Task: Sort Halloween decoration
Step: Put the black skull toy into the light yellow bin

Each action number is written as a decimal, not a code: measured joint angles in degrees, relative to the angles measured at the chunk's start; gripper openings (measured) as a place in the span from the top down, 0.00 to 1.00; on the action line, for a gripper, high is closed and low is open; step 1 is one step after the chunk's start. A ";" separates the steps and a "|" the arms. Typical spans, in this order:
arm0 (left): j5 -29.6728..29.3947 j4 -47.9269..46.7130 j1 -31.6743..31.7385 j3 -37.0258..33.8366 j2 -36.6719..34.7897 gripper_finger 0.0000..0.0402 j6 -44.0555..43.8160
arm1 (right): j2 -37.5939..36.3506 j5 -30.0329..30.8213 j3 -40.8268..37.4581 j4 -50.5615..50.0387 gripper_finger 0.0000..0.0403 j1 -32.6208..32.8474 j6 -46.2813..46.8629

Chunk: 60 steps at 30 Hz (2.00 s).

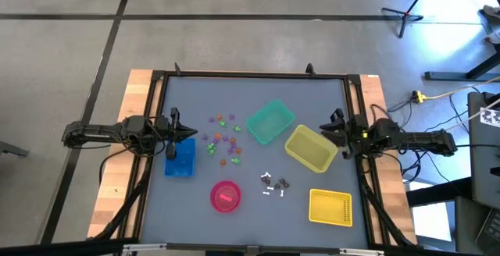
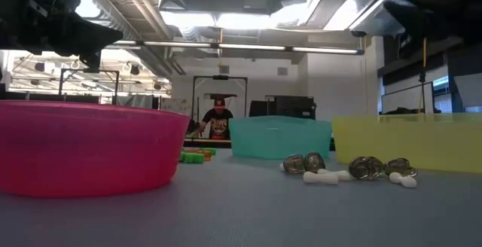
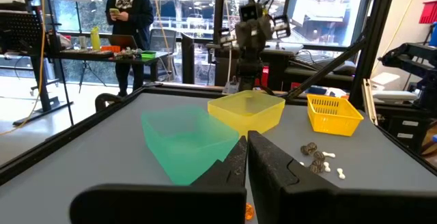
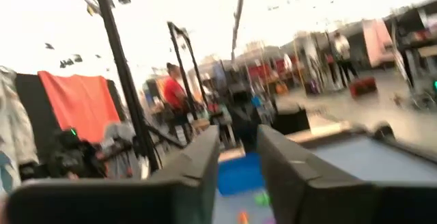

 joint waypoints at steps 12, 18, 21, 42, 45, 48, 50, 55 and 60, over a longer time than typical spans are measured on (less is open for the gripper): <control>0.00 0.01 0.00 0.01 0.01 1.00 0.00 | 13.41 -2.31 13.71 -0.21 0.44 0.04 -0.82; -0.02 0.00 0.01 0.02 0.02 1.00 0.00 | 27.45 -6.45 26.35 -10.39 0.45 0.04 -3.72; -0.02 0.00 0.00 0.02 0.01 1.00 0.00 | 33.58 -7.49 33.88 -19.75 0.46 0.04 -3.84; 0.00 -0.03 0.00 0.02 0.01 1.00 0.00 | 70.19 1.09 58.87 -39.96 0.46 18.06 -0.36; 0.00 -0.10 0.00 0.00 0.02 1.00 0.00 | 72.91 4.41 58.96 -40.78 0.46 21.07 3.40; 0.00 -0.11 -0.01 0.00 0.02 1.00 0.00 | 75.64 6.81 58.95 -41.60 0.46 23.83 7.41; 0.00 -0.09 -0.01 0.02 0.00 1.00 0.00 | 77.08 8.19 58.95 -41.57 0.46 25.42 9.41; 0.00 -0.09 0.01 0.01 0.02 1.00 -0.02 | 81.09 11.07 58.95 -42.50 0.46 28.60 12.83; 0.00 -0.09 0.01 0.02 0.02 1.00 -0.02 | 84.64 12.21 58.95 -44.52 0.46 29.71 15.47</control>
